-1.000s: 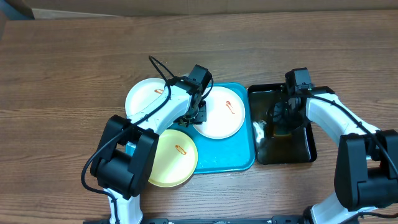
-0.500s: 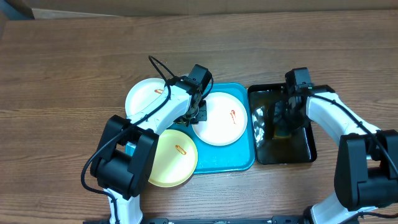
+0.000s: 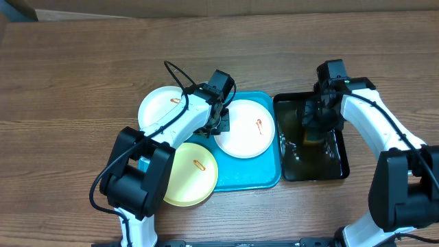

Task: Clean dirty plates on tray and stack at the side
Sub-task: 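Grasp the green-and-yellow sponge with the right gripper in the water, then lift the sponge and move the right gripper over the held white plate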

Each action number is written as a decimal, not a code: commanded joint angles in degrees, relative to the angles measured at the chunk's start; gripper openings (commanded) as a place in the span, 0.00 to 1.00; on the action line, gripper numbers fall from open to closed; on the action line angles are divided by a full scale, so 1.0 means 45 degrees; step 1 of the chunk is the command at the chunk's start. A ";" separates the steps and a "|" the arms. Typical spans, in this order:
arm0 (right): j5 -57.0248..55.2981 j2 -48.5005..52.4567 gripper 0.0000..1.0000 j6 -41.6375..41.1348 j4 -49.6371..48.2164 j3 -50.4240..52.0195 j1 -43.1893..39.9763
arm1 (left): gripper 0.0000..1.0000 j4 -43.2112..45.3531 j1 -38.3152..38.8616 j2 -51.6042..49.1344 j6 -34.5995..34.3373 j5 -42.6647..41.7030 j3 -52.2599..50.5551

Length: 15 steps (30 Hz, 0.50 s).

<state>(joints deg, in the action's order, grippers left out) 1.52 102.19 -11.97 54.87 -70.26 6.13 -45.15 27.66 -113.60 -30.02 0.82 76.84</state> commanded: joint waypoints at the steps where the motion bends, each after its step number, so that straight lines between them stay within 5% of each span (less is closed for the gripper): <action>1: 0.0019 -0.0010 0.05 0.0039 0.0010 -0.0257 0.0049 | 0.04 0.0083 -0.0005 -0.0160 -0.0044 0.0039 -0.0063; 15: -0.0845 -0.0010 0.04 -0.0675 0.0029 -0.0287 0.0053 | 0.04 0.0151 -0.0704 -0.0160 -0.1088 -0.0243 -0.0063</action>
<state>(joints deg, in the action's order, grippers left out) -0.08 102.19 -13.17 55.11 -70.26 6.13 -44.51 25.78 -113.60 -32.64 -0.45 76.84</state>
